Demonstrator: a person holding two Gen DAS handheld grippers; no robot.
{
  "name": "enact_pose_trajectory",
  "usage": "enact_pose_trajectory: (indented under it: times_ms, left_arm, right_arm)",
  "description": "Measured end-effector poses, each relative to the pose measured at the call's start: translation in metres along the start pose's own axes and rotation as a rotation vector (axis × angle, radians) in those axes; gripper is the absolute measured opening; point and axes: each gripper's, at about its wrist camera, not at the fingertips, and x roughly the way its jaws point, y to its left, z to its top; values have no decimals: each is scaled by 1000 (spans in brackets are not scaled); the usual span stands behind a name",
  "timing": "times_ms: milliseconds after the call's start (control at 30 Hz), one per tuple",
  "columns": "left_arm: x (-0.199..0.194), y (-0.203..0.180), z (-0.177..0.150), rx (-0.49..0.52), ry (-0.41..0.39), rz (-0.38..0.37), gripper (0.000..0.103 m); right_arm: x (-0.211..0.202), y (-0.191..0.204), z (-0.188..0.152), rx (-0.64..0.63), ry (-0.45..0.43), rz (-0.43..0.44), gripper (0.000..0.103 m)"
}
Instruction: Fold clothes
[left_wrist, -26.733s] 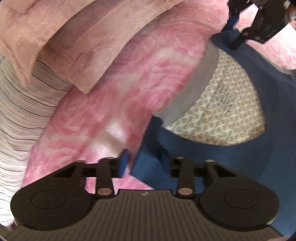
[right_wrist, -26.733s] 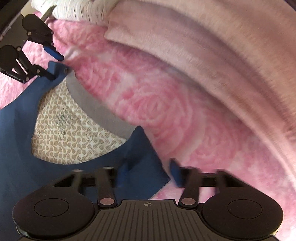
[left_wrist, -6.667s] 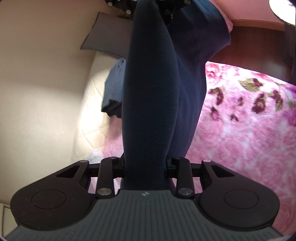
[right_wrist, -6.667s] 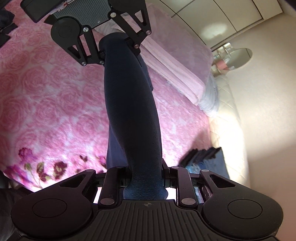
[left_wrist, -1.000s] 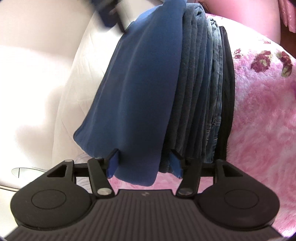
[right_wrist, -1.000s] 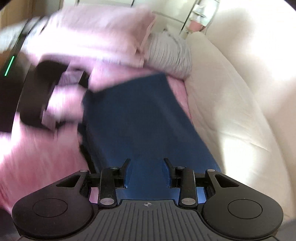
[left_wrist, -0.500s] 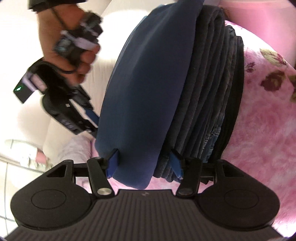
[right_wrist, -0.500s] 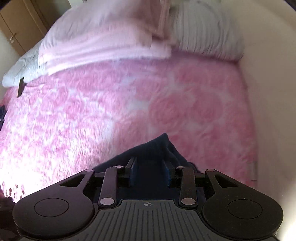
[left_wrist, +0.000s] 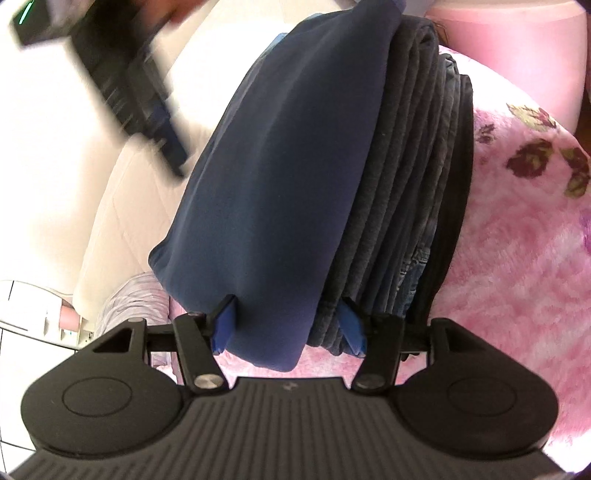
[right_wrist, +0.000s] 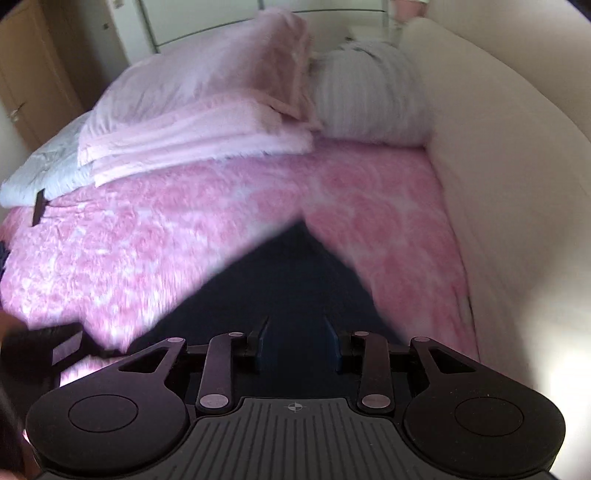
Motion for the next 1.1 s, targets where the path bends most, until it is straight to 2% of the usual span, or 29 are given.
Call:
enact_pose_trajectory:
  times_ms: [67,133,233,367,467,567,633,733,800,900,1000,1100]
  left_arm:
    - [-1,1,-1,10,-5,2,54]
    - [-2,1,-2,21,-6,-3,54]
    - [-3,2,-2,39,-8,-9,56]
    - [-4,3,-3,62,-10,-19,56]
    - [-5,3,-3,77,-9,-25,56]
    - [-6,2,-1,89,-5,-31,56]
    - [-11,6,2,80,5,-28,56]
    - [-21,18,6,34,28,-29,56]
    - [-28,24,8,-13,47,-25,56]
    - [-40,31,11,-96,74,-18,56]
    - [-55,36,11,-235,93,-28,58]
    - [-72,39,4,-436,105,-53,70]
  right_arm:
    - [3,0,-37,70,50,-6,34]
    - [13,-6,-65,164,52,19,36]
    - [5,-14,-74,248,2,32,36]
    - [-45,-5,-94,276,-43,-66,37]
    - [-57,-5,-128,346,-9,-117,37]
    - [-46,-13,-159,477,-33,-81,37]
    - [-52,-15,-161,531,-69,-83,38]
    - [-73,-8,-157,526,-120,-136,44]
    - [-86,3,-163,505,-148,-171,71]
    - [-94,28,-180,493,-163,-209,72]
    - [-94,59,-199,493,-158,-242,72]
    - [-98,91,-223,537,-161,-278,72]
